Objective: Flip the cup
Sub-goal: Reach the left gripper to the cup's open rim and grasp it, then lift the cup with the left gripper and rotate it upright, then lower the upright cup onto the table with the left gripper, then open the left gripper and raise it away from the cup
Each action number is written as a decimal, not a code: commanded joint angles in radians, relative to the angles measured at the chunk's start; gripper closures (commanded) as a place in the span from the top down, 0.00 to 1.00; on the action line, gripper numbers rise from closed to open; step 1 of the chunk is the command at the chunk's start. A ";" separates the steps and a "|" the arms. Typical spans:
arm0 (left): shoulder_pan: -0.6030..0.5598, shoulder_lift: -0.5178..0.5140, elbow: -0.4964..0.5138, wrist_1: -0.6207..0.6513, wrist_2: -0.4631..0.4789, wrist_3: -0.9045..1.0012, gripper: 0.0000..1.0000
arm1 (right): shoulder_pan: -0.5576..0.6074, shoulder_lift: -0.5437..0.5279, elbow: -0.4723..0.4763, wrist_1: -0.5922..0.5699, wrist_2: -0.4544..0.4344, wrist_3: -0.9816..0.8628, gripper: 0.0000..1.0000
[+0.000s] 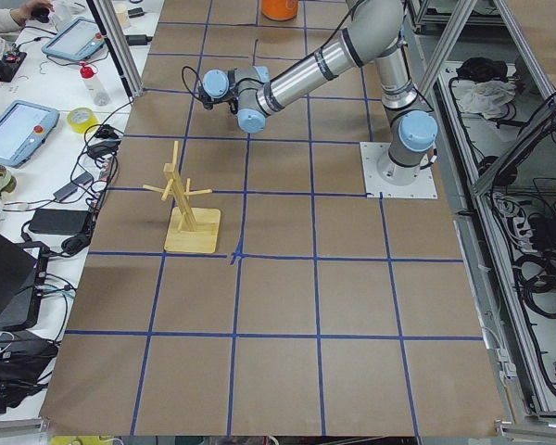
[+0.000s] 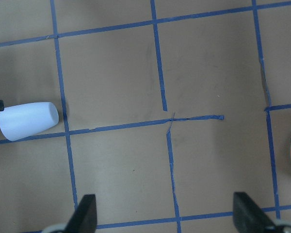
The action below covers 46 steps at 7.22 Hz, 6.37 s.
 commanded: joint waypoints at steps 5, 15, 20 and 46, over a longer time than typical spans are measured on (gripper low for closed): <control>-0.005 -0.042 -0.002 0.040 -0.024 -0.027 0.87 | 0.000 -0.001 0.007 0.000 -0.001 -0.002 1.00; -0.013 0.056 0.029 0.044 0.019 -0.246 0.00 | 0.000 0.001 0.007 0.001 -0.001 -0.002 1.00; -0.004 0.130 0.078 0.042 0.586 0.191 0.00 | 0.000 0.002 0.007 0.001 -0.001 -0.001 1.00; -0.131 0.564 0.115 -0.437 0.849 0.298 1.00 | 0.000 0.004 0.009 0.001 -0.001 -0.002 1.00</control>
